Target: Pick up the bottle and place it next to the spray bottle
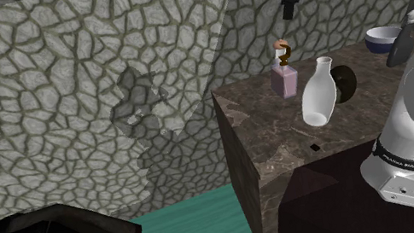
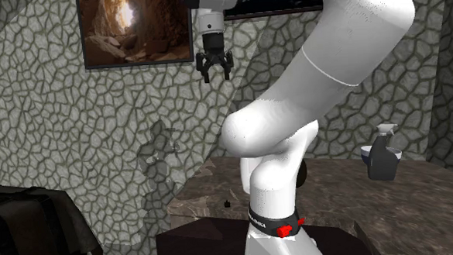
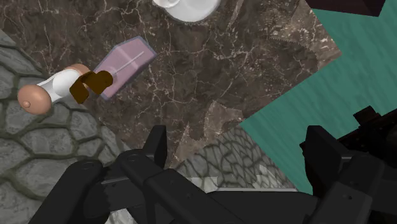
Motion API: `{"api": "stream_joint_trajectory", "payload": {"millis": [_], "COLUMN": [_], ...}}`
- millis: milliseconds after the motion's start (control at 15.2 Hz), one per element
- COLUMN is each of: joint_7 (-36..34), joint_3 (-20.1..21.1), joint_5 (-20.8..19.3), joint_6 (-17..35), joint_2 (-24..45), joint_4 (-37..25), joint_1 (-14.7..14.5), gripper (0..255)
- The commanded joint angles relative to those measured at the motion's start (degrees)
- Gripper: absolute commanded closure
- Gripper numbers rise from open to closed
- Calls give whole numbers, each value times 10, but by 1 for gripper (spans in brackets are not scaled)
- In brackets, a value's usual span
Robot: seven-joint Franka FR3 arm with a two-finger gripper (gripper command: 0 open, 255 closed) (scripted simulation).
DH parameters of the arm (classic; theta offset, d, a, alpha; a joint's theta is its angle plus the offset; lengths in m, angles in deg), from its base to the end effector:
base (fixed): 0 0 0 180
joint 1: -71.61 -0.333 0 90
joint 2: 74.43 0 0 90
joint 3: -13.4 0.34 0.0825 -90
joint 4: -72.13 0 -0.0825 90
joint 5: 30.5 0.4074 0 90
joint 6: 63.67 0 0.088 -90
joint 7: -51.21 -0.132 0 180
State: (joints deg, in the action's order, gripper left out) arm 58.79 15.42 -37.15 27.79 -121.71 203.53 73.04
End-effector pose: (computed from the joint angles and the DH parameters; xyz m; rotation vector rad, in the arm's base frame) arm 0.3071 -0.0077 0.6295 2.9802 0.1917 0.1767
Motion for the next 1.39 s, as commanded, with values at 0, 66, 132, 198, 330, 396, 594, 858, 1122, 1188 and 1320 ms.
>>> {"api": "stream_joint_trajectory", "payload": {"millis": [0,66,132,198,330,396,594,858,1122,1188,1320], "joint_7": [0,8,15,23,39,47,72,108,141,141,141], "joint_3": [0,-10,-20,-31,-52,-63,-97,-146,-194,-196,-200], "joint_5": [0,-2,-4,-6,-12,-16,-30,-55,-83,-85,-90], "joint_6": [0,7,15,22,35,42,62,88,112,120,136], "joint_2": [0,-11,-22,-32,-52,-61,-86,-113,-128,-127,-126], "joint_4": [0,20,40,60,97,115,167,230,279,287,301], "joint_1": [0,1,3,5,9,12,23,45,70,71,73], "gripper": [0,0,0,0,0,0,0,0,0,0,0]}}
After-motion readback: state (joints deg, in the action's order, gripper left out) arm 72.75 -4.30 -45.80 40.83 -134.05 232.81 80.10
